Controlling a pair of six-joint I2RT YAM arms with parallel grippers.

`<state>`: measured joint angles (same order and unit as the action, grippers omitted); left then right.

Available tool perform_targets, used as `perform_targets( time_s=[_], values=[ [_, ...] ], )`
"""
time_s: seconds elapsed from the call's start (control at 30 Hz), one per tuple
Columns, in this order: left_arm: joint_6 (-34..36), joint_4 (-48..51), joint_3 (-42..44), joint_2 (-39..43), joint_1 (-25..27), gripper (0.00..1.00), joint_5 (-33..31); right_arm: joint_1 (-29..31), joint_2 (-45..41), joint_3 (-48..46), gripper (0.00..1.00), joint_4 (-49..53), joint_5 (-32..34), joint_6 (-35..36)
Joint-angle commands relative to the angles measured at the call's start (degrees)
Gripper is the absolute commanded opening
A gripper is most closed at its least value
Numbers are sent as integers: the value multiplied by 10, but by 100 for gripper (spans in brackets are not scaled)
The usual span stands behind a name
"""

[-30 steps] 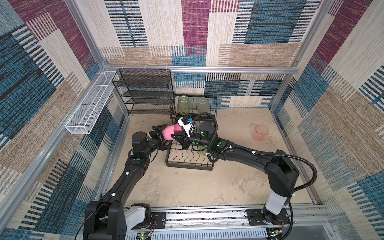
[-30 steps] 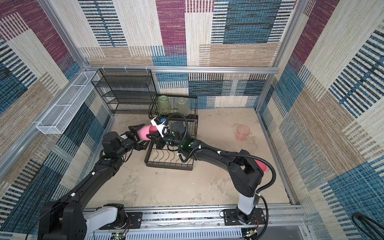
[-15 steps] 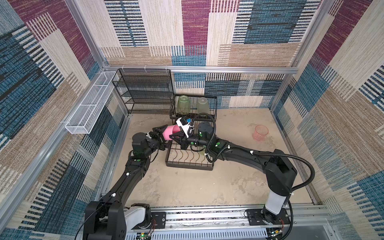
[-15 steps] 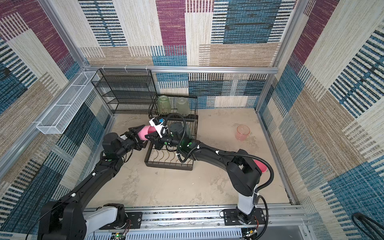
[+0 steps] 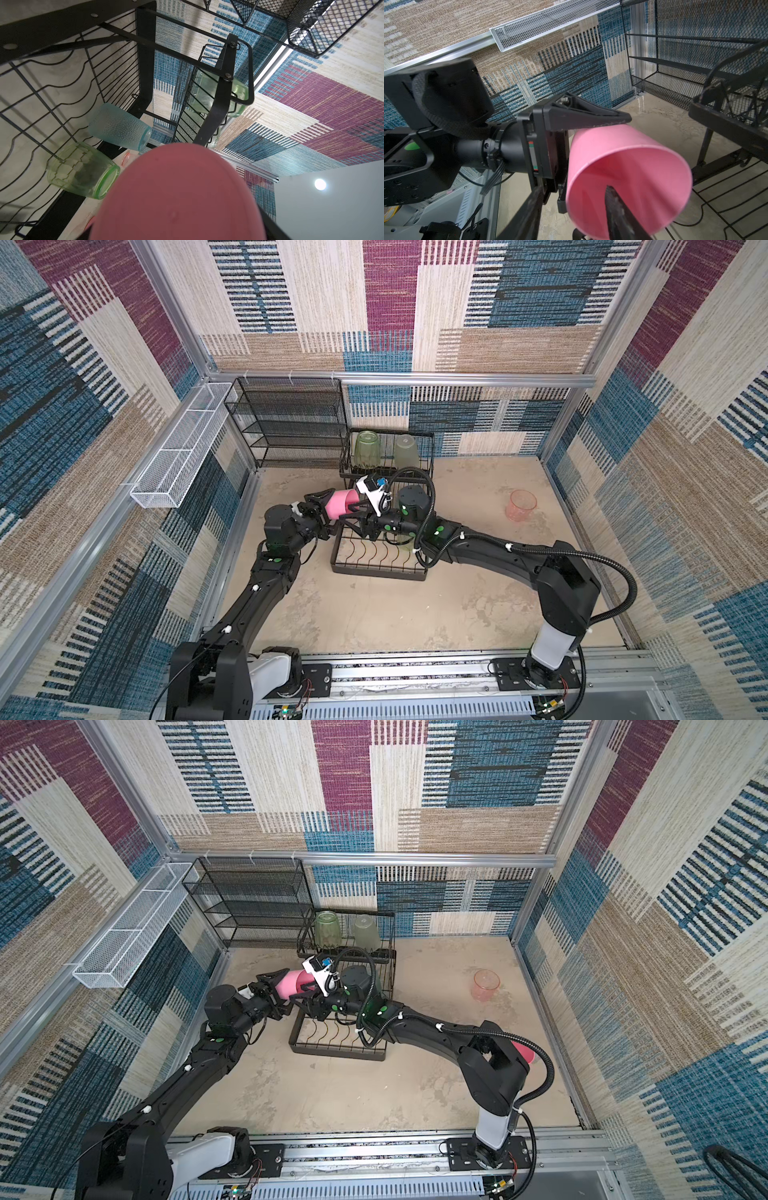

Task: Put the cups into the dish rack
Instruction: 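Open and withdraw the right gripper while the left holds the pink cup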

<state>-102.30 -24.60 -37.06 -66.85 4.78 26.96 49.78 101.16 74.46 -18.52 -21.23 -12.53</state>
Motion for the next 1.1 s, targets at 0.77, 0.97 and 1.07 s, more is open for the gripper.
perform_targets(
  time_s=[0.77,0.97,1.07],
  values=[
    [517,193,-73,35,127,65,-239,-67,-171,-79,57,212,188,-60],
    [629,194,-60,25,210,65,-355,-118,-219,-121,58,218,199,-68],
    [678,176,-56,2,247,65,-395,-138,-236,-138,58,213,199,-67]
  ],
)
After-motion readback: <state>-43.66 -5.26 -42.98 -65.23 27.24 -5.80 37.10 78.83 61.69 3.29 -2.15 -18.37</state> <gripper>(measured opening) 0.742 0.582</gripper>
